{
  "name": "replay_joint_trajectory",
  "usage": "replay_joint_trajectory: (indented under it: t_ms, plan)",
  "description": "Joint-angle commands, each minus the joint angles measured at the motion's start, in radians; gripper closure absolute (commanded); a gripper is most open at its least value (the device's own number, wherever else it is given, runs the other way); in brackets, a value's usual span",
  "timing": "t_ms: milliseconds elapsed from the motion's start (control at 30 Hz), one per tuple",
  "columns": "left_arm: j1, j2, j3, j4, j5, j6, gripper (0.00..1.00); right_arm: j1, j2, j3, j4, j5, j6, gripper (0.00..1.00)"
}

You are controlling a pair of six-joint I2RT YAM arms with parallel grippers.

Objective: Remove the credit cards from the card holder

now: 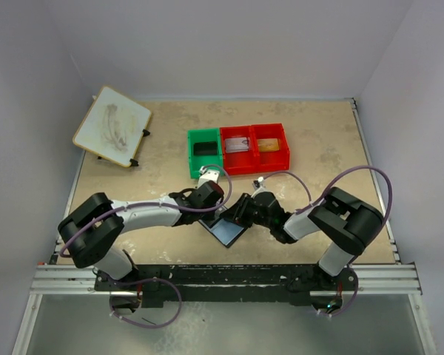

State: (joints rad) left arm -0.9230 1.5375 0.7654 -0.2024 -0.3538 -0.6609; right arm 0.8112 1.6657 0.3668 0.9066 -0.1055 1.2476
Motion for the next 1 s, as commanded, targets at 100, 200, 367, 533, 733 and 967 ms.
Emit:
replay_joint_trajectory:
  t_ms: [100, 200, 367, 533, 733, 967]
  plan:
    - [0.004, 0.023, 0.020, 0.005, -0.057, -0.019, 0.79, -0.006, 0.014, -0.020, -0.099, 0.034, -0.023, 0.70]
    - [0.004, -0.002, -0.005, 0.008, -0.069, -0.016, 0.80, -0.006, -0.012, 0.011, -0.180, 0.066, -0.062, 0.70]
    - [0.005, 0.000, -0.006, 0.005, -0.033, 0.005, 0.84, -0.006, -0.008, 0.039, -0.205, 0.063, -0.063, 0.70]
    - [0.005, -0.002, -0.010, 0.007, -0.034, 0.001, 0.87, 0.001, -0.034, 0.033, -0.226, 0.137, -0.040, 0.68]
    - [0.005, -0.005, -0.006, 0.005, -0.033, -0.002, 0.89, 0.009, -0.037, 0.037, -0.260, 0.174, -0.018, 0.68]
    - [0.004, 0.001, -0.007, 0.011, -0.017, -0.005, 0.91, 0.012, -0.011, 0.044, -0.212, 0.137, 0.000, 0.69]
